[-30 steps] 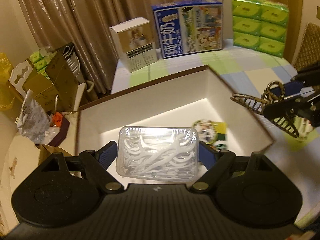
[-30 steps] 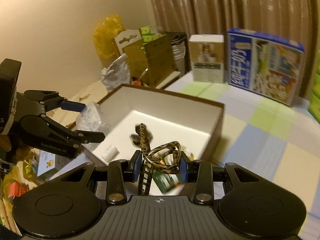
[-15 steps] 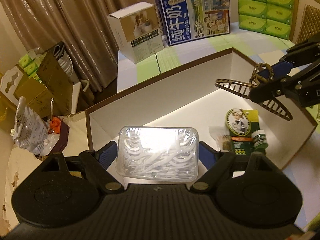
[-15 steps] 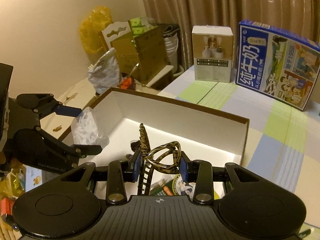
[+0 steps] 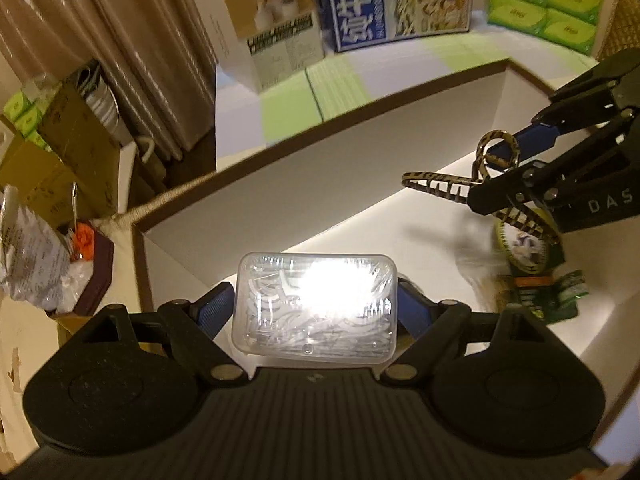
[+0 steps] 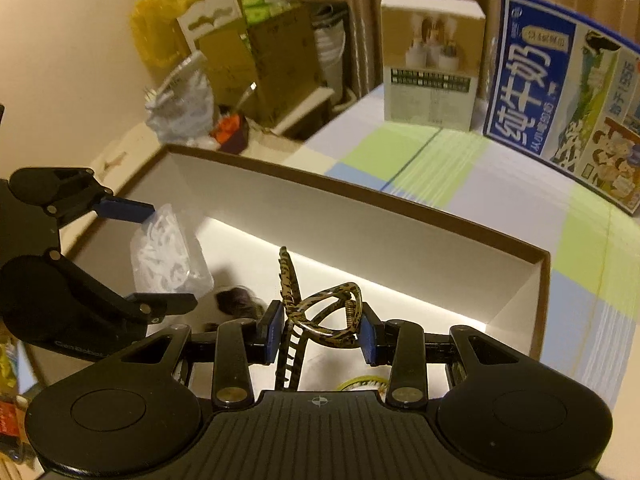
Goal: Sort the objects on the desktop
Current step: 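Carry the floss-pick box into the brown box with left tool while right tool carries the cord there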
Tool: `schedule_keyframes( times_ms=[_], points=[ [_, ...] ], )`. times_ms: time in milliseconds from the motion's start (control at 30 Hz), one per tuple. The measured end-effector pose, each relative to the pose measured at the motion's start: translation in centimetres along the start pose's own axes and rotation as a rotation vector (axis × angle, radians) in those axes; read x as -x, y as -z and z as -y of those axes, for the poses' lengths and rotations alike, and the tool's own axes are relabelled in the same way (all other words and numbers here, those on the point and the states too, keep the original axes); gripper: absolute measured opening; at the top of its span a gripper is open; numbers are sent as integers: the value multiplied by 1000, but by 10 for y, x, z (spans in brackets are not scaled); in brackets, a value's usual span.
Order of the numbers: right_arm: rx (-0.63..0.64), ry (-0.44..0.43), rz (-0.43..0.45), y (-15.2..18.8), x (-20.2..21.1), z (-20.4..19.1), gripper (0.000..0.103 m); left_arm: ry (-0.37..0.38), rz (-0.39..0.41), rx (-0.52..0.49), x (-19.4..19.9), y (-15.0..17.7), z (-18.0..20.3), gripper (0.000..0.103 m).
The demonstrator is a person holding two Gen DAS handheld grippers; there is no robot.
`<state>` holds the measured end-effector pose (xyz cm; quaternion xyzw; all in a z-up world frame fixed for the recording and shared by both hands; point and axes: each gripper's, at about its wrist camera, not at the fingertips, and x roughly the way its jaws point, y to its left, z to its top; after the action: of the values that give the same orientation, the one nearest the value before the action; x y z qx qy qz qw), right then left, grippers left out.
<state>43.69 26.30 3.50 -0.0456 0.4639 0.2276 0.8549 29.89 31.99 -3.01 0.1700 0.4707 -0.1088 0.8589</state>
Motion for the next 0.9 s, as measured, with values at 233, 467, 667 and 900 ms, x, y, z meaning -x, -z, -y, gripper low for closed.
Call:
schedule_keyframes(
  times_ms=[233, 467, 667, 900],
  points=[
    [2, 31, -75, -5, -31, 10, 36, 0, -55, 49, -32, -9, -9, 84],
    [-3, 46, -112, -7, -50, 18, 36, -22, -92, 68, -52, -15, -10, 84],
    [-12, 68, -118, -7, -55, 23, 36, -23, -103, 100, -60, -18, -13, 84],
    [-10, 86, -80, -7, -53, 27, 63, -18, -100, 86, -60, -18, -9, 85]
  ],
)
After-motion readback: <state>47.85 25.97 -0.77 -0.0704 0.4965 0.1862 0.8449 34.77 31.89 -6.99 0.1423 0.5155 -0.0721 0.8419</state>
